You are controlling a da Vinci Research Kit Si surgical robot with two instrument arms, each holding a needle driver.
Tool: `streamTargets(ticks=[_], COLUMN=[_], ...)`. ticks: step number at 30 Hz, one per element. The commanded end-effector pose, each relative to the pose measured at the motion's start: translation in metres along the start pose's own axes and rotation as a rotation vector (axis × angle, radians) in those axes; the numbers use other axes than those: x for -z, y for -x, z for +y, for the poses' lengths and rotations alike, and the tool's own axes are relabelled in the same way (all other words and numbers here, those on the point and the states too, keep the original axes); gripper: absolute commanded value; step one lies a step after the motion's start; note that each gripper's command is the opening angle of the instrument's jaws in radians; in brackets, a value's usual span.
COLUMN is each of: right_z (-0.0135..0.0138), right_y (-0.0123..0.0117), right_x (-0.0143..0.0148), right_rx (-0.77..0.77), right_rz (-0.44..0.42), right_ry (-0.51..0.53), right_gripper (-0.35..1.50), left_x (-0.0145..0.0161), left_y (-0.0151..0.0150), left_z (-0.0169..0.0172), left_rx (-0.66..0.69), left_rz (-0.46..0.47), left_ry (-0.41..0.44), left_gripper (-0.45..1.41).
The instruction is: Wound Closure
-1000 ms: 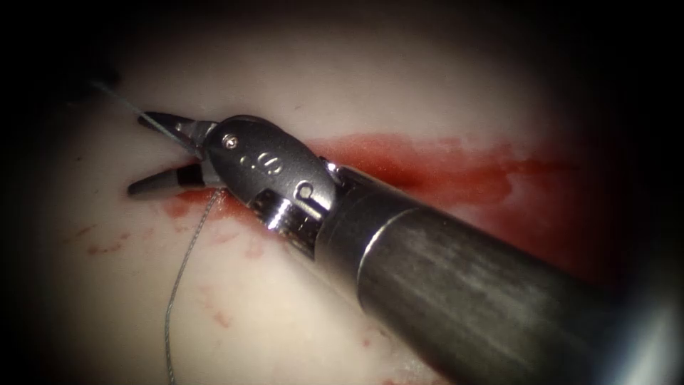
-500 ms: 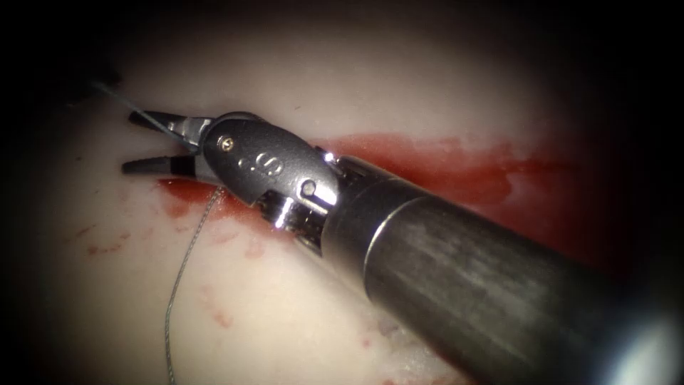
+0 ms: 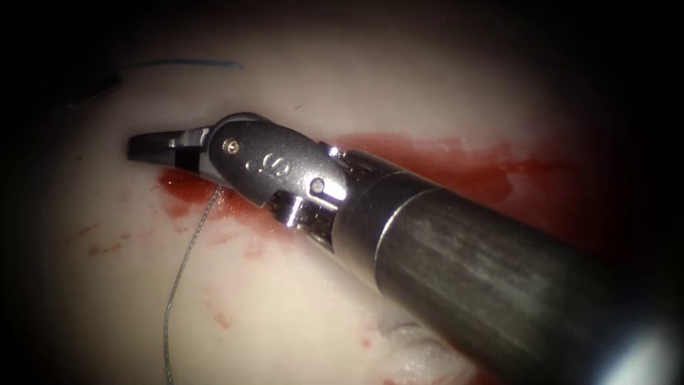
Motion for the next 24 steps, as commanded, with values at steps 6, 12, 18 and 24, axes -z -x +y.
streamTargets(ticks=[6, 12, 18, 24], right_z=[0.0016, 0.0034, 0.0058, 0.0066], right_y=[-0.0006, -0.0021, -0.0030, -0.0015], right_x=[-0.0003, 0.0027, 0.0081, 0.0124], right_rx=[-0.006, -0.039, -0.081, -0.101], right_rz=[0.026, 0.040, 0.024, -0.013], right_ry=[-0.014, 0.097, 0.188, 0.276], right_gripper=[-0.35, -0.35, -0.35, -0.35], left_x=[-0.0001, 0.0005, -0.0007, -0.0020], left_y=[0.0010, -0.0014, -0.0038, -0.0034], left_z=[0.0007, 0.0007, -0.0009, -0.0033], left_rx=[-0.001, 0.013, 0.050, 0.061], left_rz=[-0.004, 0.046, 0.153, 0.150], left_ry=[0.008, -0.031, -0.078, -0.131], left_gripper=[-0.45, -0.45, -0.45, -0.45])
